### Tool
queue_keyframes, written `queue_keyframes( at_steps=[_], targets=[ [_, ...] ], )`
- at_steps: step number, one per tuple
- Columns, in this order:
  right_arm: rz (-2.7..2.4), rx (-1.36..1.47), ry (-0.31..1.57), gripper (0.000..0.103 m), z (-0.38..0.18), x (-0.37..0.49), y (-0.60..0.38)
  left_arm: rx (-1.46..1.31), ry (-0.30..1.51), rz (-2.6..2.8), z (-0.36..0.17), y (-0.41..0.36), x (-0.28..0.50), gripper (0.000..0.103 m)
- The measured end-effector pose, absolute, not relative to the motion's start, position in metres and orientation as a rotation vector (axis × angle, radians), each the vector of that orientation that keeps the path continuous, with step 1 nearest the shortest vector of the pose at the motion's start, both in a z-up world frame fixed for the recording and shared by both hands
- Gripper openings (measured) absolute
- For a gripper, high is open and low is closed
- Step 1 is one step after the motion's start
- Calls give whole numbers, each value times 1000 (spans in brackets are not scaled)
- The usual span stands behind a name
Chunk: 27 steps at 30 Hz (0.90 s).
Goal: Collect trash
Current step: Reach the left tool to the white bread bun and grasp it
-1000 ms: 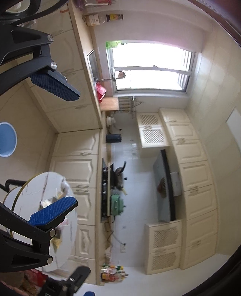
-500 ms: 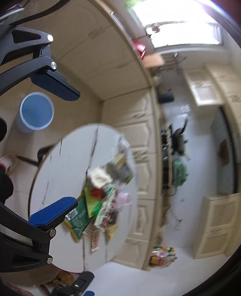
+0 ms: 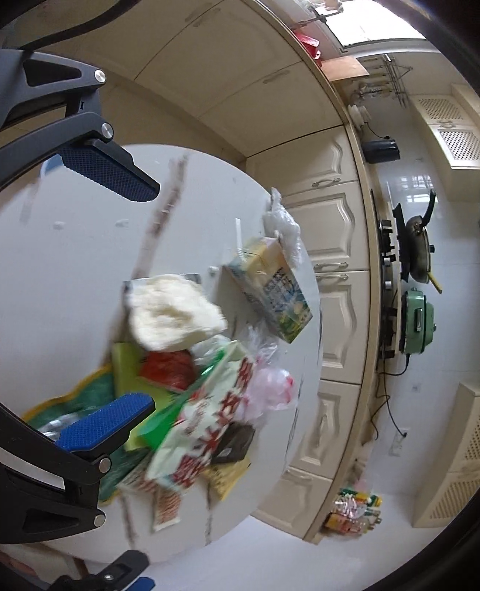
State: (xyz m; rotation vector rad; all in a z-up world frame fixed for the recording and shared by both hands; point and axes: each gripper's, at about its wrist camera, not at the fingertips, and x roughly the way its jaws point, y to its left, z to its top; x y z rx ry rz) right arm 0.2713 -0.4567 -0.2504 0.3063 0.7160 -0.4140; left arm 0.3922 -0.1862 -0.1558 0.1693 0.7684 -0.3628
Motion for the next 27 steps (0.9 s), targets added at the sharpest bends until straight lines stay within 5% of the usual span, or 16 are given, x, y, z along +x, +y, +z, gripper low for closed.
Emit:
queue_keyframes(
  at_steps=[10,16,27],
  targets=[
    [-390,327,784,103,-275,307,-482,210,813,-351,-212,-223,467,100],
    [-365,337,814,103,-284,322,-492,128,831,-465,-223,-213,478,53],
    [-302,257,726,103,-255,348,-468,72,736,-428,-200,-176,441,52]
  ],
)
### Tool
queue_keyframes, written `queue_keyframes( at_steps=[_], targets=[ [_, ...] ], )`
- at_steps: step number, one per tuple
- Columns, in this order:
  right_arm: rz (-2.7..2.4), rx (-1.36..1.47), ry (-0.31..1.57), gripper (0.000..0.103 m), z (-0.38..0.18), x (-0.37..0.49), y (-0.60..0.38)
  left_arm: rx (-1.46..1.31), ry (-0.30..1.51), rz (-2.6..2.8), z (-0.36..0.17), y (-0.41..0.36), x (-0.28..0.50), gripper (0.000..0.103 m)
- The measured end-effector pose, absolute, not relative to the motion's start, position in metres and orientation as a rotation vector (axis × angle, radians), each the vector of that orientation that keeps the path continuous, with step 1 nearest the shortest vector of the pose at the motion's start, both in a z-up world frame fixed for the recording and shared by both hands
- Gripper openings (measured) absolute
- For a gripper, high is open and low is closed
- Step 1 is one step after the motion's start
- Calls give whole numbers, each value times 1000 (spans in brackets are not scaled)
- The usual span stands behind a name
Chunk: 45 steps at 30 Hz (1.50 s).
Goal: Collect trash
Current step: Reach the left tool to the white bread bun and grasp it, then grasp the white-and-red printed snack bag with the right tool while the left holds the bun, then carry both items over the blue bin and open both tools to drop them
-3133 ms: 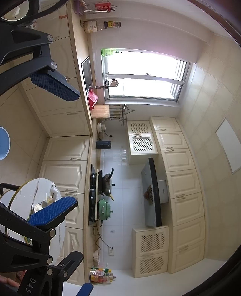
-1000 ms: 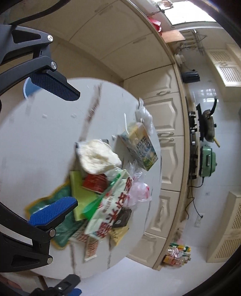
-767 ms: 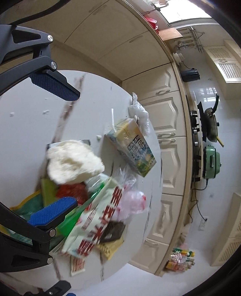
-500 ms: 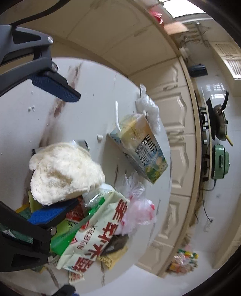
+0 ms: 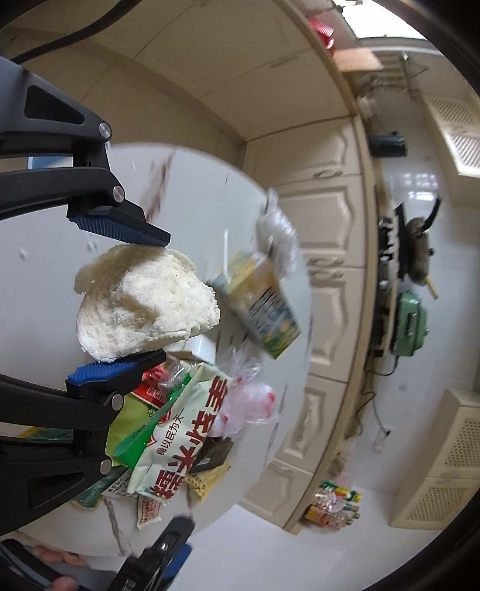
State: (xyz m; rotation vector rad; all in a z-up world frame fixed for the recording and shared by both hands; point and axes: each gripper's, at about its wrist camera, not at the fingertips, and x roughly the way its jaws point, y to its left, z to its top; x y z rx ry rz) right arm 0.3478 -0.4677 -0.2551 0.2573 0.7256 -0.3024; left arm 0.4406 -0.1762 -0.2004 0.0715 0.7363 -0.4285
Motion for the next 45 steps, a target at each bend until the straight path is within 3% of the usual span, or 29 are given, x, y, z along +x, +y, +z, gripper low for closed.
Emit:
queue_keyframes(
  at_steps=[13,19,27,32,39,45],
  targets=[
    [44,-100,906,103,-286,438,-380,81,705,-335,-181,-131,369,52],
    [24,-70,886,72,-293,424,-386,63,701,-331,-173,-114,346,53],
    [-67,-8,836,67,-277,397,-410,19,686,-374,-157,-80,330,53],
    [-154,22,728,67,-238,371,-407,-20,673,-360,-150,-39,329,53],
    [73,3,600,68,-191,383,-282,-56,654,-241,-155,43,337,53],
    [310,-71,650,68,-224,434,-136,-89,730,-117,-199,117,367,50]
  ],
)
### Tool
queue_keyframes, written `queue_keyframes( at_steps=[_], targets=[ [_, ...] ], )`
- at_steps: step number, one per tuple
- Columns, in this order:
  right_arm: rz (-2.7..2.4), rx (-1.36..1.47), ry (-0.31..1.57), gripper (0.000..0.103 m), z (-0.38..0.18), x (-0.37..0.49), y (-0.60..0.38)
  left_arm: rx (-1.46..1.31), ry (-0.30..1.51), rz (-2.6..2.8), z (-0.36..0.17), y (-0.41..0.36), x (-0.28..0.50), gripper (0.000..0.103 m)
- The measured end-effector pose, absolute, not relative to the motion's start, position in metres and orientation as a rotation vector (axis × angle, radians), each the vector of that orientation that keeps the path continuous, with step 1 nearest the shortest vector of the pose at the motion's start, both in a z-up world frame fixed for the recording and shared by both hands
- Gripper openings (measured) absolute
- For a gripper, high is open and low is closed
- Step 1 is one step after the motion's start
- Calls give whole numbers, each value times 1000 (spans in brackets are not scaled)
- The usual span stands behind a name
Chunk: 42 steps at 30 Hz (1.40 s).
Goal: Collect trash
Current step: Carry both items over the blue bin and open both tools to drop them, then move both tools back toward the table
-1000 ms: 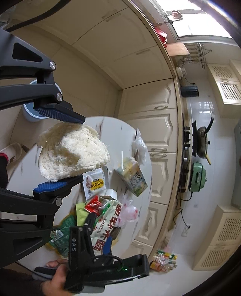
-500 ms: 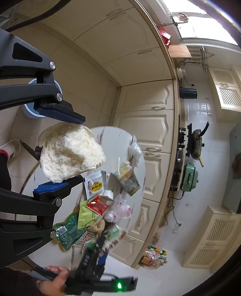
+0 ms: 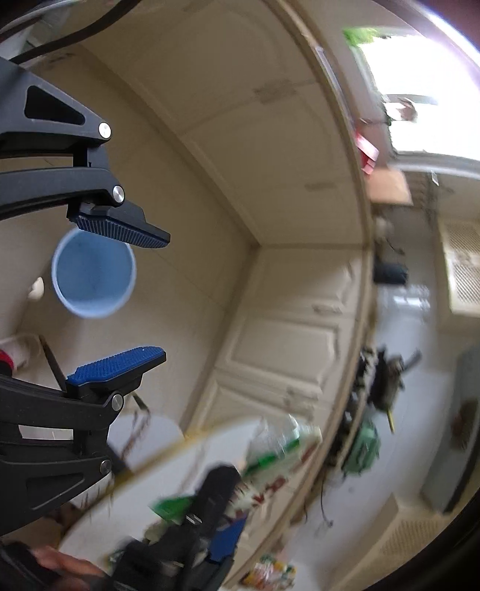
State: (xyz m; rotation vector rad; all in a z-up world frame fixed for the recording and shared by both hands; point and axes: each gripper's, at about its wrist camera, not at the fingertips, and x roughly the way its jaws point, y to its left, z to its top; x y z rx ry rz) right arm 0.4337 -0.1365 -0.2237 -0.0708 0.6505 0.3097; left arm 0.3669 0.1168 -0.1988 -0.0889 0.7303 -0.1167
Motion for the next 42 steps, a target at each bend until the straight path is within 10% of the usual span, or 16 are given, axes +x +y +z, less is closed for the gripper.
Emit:
queue_keyframes(
  at_steps=[11,22,28,42],
  targets=[
    [362,-129,1017,66,-413,546,-53,-136,1098,-42,-373,178,464,42],
    [441,72,1287,68,-523,600,-63,-235,1217,57,-436,223,477,51],
    [468,90,1316,89,-550,606,-49,-270,1232,68,-447,235,490,60],
    [317,-121,1091,98,-476,578,-28,-256,1081,148,-394,233,465,63]
  ],
)
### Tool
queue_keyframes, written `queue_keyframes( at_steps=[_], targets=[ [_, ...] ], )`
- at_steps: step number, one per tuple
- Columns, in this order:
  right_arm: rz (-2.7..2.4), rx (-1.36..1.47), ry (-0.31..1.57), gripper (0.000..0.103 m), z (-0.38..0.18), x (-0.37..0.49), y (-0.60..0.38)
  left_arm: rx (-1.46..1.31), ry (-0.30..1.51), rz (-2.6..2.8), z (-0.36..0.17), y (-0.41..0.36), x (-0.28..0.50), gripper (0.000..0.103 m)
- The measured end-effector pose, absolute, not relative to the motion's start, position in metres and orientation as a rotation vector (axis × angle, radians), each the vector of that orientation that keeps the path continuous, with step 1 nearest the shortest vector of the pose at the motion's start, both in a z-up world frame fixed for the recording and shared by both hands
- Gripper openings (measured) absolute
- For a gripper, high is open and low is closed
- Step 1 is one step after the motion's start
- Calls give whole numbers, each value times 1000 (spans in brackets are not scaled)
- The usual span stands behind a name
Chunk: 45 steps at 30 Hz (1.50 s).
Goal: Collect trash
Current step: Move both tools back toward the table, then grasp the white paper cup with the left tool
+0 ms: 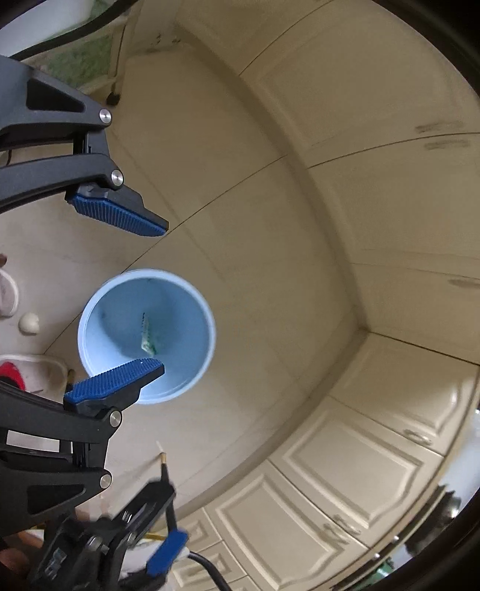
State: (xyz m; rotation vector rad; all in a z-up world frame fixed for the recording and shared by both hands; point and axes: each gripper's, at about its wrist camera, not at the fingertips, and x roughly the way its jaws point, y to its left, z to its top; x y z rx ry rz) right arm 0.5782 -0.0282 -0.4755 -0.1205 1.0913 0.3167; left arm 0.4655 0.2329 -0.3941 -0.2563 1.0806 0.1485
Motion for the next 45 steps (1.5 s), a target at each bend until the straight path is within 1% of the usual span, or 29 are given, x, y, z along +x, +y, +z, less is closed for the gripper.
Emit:
queue_keyframes(
  at_steps=[2,3,5,9,11,13,15,19,23,25,26,30,34,36,40,45],
  targets=[
    [310,-113,1034,99,-450,569,-30,-238,1017,160,-364,233,452,64],
    [301,-118,1000,99,-435,561,-30,-231,1001,165,-352,232,445,62],
    [301,-128,926,99,-402,543,-30,-237,885,172,-313,231,422,58],
    [269,-132,739,100,-331,503,-37,-174,748,162,-249,213,381,60],
    [227,-117,634,103,-289,474,-51,-155,665,132,-216,196,357,60],
    [184,-110,535,103,-255,445,-69,-140,601,91,-191,171,334,65],
    [136,-109,472,103,-228,420,-89,-119,544,40,-174,144,311,72],
    [10,-62,413,103,-191,373,-149,-58,493,-99,-160,86,270,72],
    [-125,-9,440,103,-184,343,-222,6,495,-250,-159,20,245,72],
    [-206,5,476,103,-184,322,-261,39,506,-298,-153,3,250,73],
    [-232,16,497,103,-188,318,-279,62,509,-326,-151,-13,248,73],
    [-319,69,562,103,-201,302,-347,110,545,-419,-139,-38,265,74],
    [-360,150,609,103,-214,293,-402,167,601,-484,-131,-95,307,74],
    [-370,175,617,103,-221,292,-417,199,631,-524,-131,-116,316,74],
    [-372,208,644,103,-235,298,-445,239,684,-567,-145,-162,357,74],
    [-344,223,676,103,-245,308,-460,252,754,-553,-171,-196,416,72]
  ],
)
